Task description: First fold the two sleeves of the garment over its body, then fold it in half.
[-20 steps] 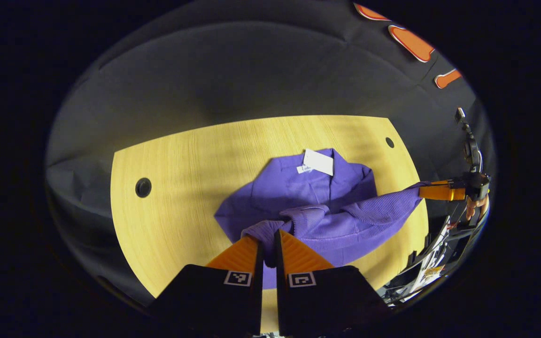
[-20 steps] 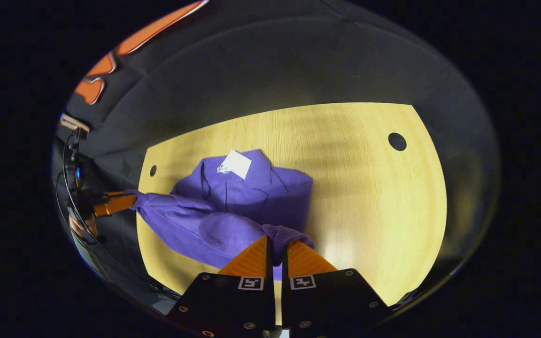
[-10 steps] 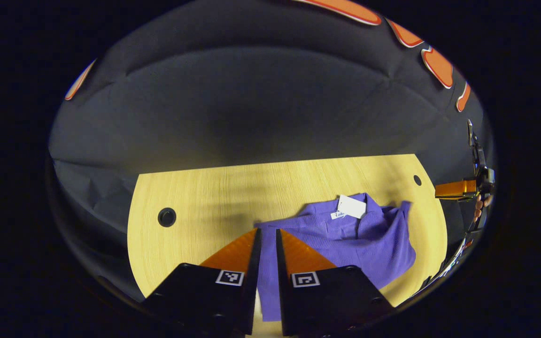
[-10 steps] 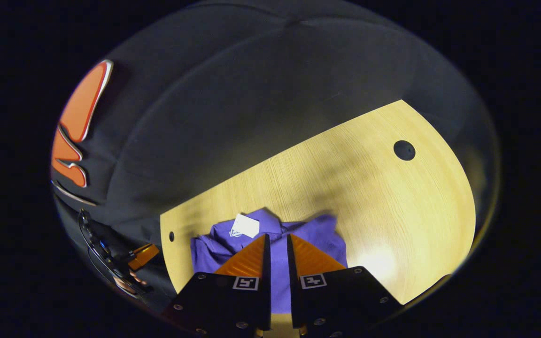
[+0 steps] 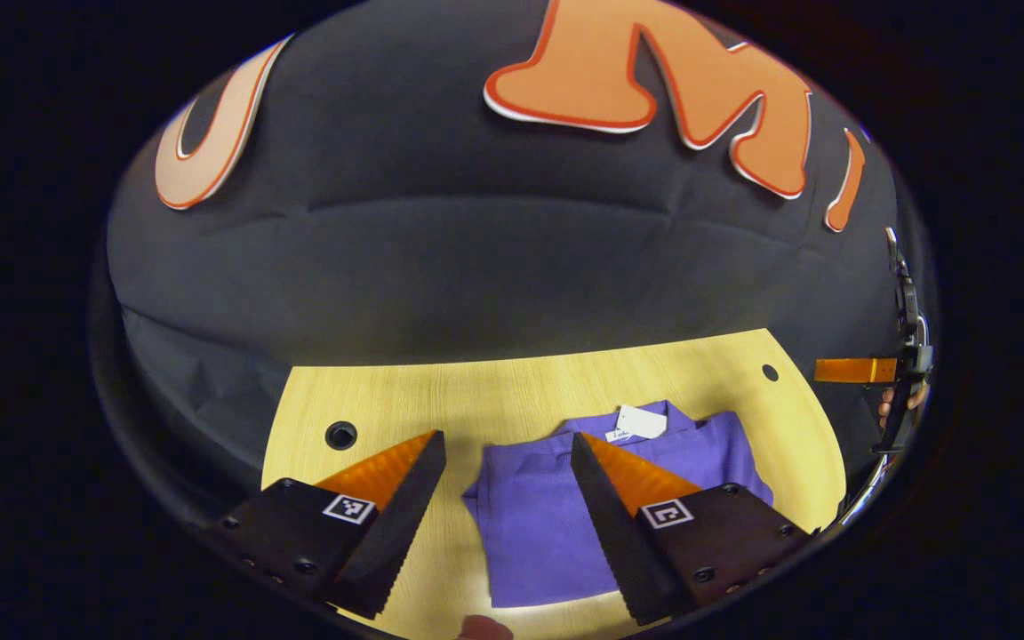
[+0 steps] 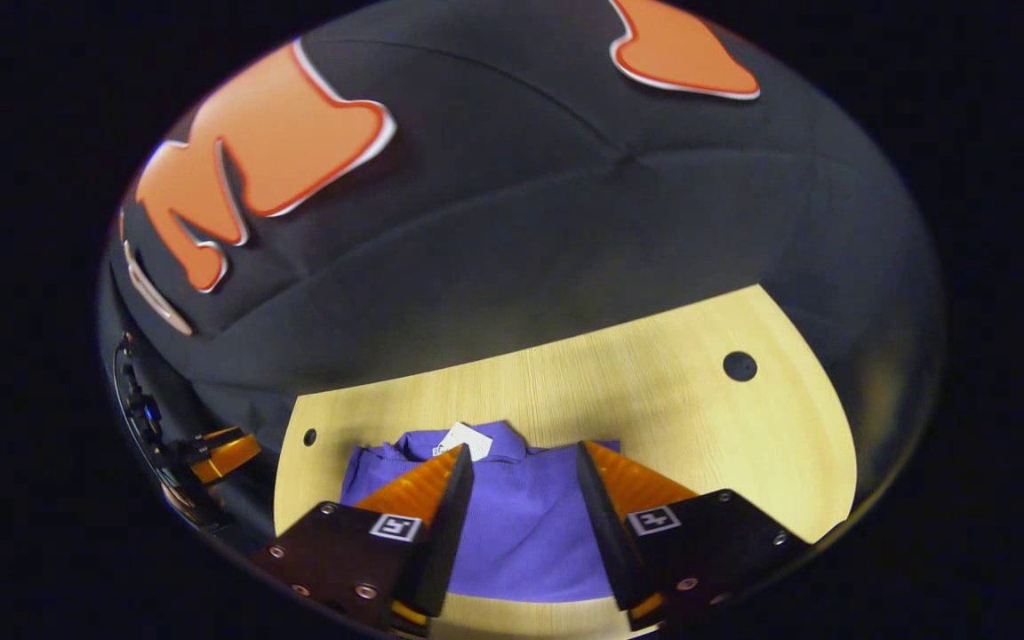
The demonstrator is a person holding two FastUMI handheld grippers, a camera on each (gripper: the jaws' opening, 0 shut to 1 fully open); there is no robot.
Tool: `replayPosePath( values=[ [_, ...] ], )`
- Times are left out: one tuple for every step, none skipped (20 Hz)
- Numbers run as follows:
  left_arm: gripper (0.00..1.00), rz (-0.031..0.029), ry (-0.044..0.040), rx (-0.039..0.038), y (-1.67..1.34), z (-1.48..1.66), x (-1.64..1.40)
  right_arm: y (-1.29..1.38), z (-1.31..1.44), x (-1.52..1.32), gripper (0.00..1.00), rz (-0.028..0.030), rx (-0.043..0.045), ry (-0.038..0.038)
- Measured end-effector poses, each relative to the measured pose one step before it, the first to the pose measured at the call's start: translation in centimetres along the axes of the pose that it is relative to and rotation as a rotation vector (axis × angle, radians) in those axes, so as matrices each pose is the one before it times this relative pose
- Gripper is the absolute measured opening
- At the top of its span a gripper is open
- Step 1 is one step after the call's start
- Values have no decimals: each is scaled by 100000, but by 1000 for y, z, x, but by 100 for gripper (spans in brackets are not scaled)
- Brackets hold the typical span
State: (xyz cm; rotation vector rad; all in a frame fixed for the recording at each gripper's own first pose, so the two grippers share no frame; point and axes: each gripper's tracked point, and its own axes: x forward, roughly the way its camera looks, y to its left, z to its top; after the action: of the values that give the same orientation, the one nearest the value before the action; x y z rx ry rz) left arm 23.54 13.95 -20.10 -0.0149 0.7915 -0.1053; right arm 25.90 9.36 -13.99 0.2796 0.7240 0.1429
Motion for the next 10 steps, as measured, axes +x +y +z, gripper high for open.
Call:
replayPosePath(
  values=[
    [93, -309, -2269, -818, -806, 194, -1193, 447, 200, -1065, 71, -203, -2171, -2744],
    [93, -725, -2758, -598, -853, 210, -1127, 559, 204, -914, 86, 294, -1874, -3304],
    [93, 655, -3299, -100, -606, 429, -1337, 433, 249, -1069, 92, -352, -1776, -3111],
    [93, 537, -4074, 609, -338, 488, -1400, 347, 306, -1084, 94, -98, -1970, -3621],
    [93, 842, -4165, 529, -609, 655, -1464, 363, 433, -1395, 95, -232, -2393, -3145],
    [93, -310, -4776, 1047, -873, 776, -1557, 471, 235, -1261, 95, 446, -2423, -2639],
    [93, 218, -5014, 647, -767, 1019, -1585, 335, -45, -1232, 95, -616, -2260, -1439],
    [93, -2498, -4636, 426, -1204, 746, -1336, 230, 26, -1471, 95, -643, -2044, -1313],
    [92, -2774, -3868, -1209, -1419, 791, -1180, 635, 517, -1017, 95, -75, -1882, -3348],
    [92, -927, -3983, -171, -907, 666, -1194, 390, 254, -1125, 95, -186, -2526, -2639]
  ],
)
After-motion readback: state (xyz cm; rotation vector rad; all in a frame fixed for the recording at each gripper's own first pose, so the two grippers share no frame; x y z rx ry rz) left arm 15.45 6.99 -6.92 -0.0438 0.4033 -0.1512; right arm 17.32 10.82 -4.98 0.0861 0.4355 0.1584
